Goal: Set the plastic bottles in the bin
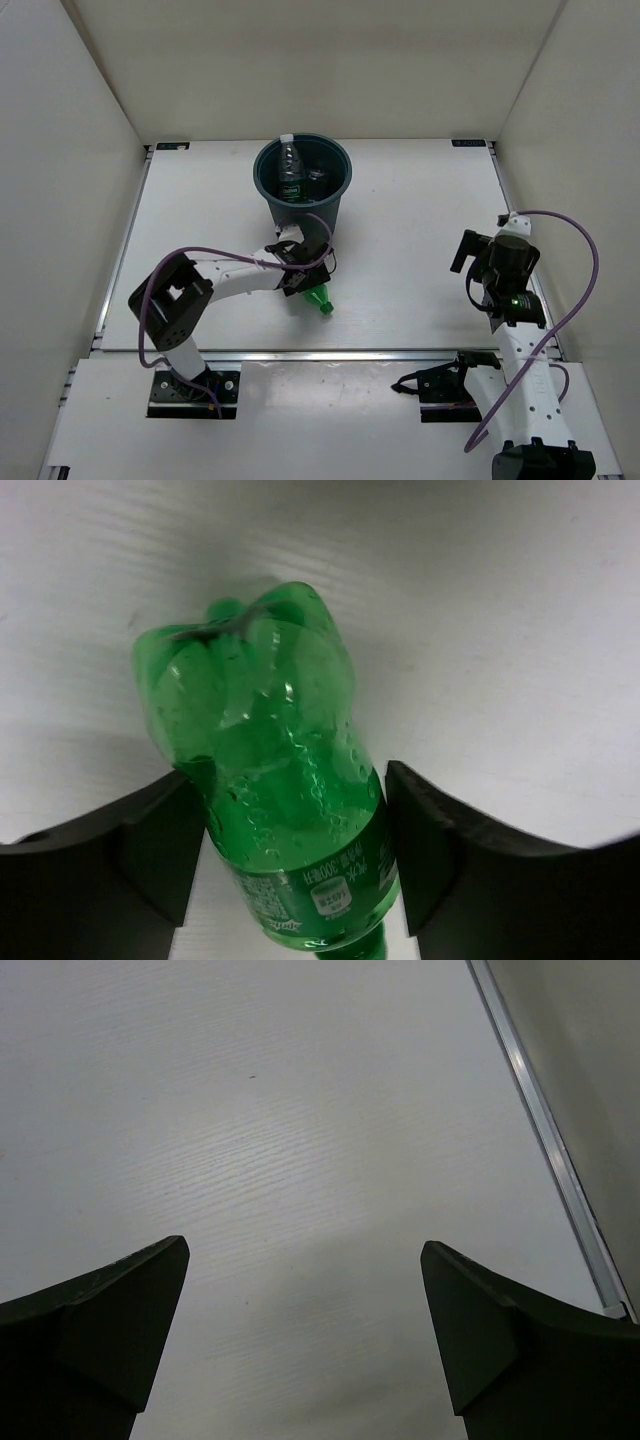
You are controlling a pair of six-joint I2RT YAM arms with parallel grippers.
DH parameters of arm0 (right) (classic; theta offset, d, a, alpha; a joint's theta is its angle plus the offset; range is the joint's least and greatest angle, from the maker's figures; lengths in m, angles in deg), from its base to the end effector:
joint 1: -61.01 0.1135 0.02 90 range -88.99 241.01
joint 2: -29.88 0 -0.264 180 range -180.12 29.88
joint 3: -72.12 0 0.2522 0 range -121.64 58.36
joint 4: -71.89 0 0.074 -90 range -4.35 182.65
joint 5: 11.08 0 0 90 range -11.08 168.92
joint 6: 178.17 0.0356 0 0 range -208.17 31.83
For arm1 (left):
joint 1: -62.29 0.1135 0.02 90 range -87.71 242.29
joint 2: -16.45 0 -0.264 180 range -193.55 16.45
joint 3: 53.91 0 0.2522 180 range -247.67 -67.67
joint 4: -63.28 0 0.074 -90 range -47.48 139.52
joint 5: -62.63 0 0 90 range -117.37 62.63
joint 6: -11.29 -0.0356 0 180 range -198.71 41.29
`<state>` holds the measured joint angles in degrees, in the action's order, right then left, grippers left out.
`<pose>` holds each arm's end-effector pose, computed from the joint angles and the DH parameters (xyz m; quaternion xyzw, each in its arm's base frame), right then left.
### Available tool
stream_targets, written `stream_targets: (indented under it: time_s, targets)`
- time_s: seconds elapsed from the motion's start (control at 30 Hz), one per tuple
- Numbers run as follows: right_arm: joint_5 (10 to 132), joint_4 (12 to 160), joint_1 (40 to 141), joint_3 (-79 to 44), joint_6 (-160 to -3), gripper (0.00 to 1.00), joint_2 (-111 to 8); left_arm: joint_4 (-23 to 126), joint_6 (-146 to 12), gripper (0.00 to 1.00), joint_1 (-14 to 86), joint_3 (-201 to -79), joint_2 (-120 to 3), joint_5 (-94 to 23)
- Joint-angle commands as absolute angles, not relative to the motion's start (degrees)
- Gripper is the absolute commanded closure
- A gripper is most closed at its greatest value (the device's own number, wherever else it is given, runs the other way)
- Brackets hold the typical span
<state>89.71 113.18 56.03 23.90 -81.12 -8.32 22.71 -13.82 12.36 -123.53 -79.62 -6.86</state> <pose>0.1529 -0.0200 0.2641 0.1368 0.8580 -0.0731 0.4896 0.2127 -0.2335 0.1649 -0.1607 0.9515 -0.0712 0.2526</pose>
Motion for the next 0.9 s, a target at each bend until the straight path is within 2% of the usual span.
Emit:
stream_targets:
  time_s: [0.0,0.07,0.17,0.27,0.4,0.53,0.73,0.87]
  targets:
    - [87.45,110.26,55.38,24.44,-79.64,0.01,-7.56,20.61,-18.49,0.3,12.28,-127.96,-79.96,-6.99]
    - [86.83,110.09,55.21,24.26,-78.94,0.01,-7.56,19.91,-20.42,0.34,11.49,-128.58,-77.52,-6.28]
    - [86.74,109.47,55.91,24.26,-78.77,0.01,-7.65,22.69,-25.86,0.36,11.05,-127.8,-71.65,-8.46]
    - [87.18,108.16,57.14,24.43,-78.06,0.01,-7.92,25.97,-32.63,0.36,10.09,-129.27,-68.9,-21.97]
    - [86.57,106.22,57.58,24.43,-77.27,0.01,-8.35,20.01,-39.93,0.36,4.9,-141.46,-69.42,-22.11]
    - [85.69,104.38,57.14,23.73,-77.09,0.01,-8.88,18.75,-45.04,0.37,7.08,-155.26,-70.91,-24.65]
    - [84.81,102.53,56.7,23.11,-76.74,0.01,-9.32,28.23,-55.75,0.36,10.69,-164.51,-71.62,-9.9]
    - [85.33,102.09,57.4,22.15,-77.0,0.01,-10.63,30.62,-60.33,0.34,17.09,-169.26,-77.4,0.29]
